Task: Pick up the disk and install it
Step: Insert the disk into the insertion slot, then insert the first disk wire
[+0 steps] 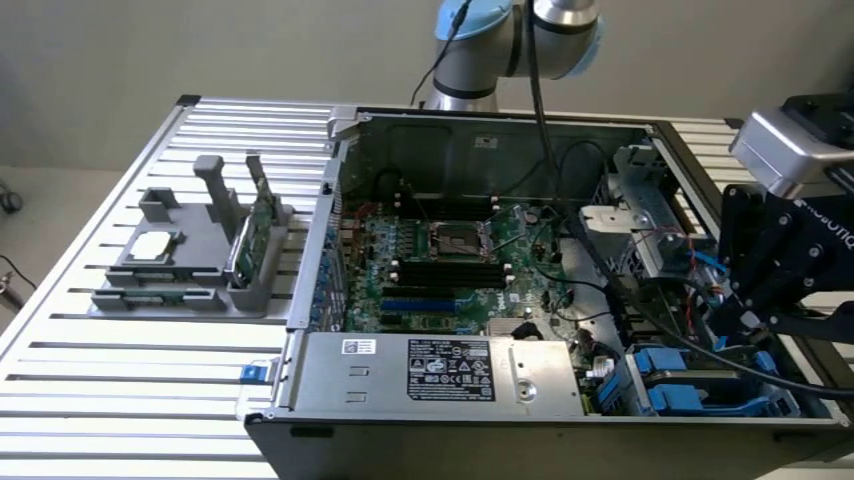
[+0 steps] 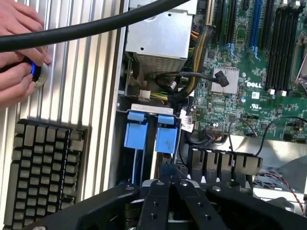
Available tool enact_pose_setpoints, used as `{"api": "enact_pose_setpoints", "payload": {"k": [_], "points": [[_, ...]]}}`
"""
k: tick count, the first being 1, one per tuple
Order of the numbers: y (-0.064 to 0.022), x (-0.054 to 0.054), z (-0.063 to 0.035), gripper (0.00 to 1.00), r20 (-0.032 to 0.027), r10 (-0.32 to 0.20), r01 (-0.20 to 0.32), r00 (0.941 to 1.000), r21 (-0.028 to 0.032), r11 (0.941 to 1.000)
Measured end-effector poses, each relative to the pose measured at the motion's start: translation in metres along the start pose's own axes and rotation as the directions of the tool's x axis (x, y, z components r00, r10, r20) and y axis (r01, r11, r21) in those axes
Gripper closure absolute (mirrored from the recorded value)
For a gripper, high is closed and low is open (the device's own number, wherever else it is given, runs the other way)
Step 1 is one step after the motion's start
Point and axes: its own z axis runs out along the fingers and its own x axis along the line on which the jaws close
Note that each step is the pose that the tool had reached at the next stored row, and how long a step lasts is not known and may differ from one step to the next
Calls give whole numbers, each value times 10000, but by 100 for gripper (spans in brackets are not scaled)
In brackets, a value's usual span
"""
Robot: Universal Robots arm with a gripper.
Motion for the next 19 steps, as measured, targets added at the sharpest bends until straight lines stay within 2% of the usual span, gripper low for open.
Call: {"api": "enact_pose_setpoints", "payload": {"k": [2, 19], "points": [[2, 1, -46, 89, -1, -1, 1, 10000, 0, 10000], [4, 1, -57, 88, 1, 0, 0, 10000, 0, 10000]]}}
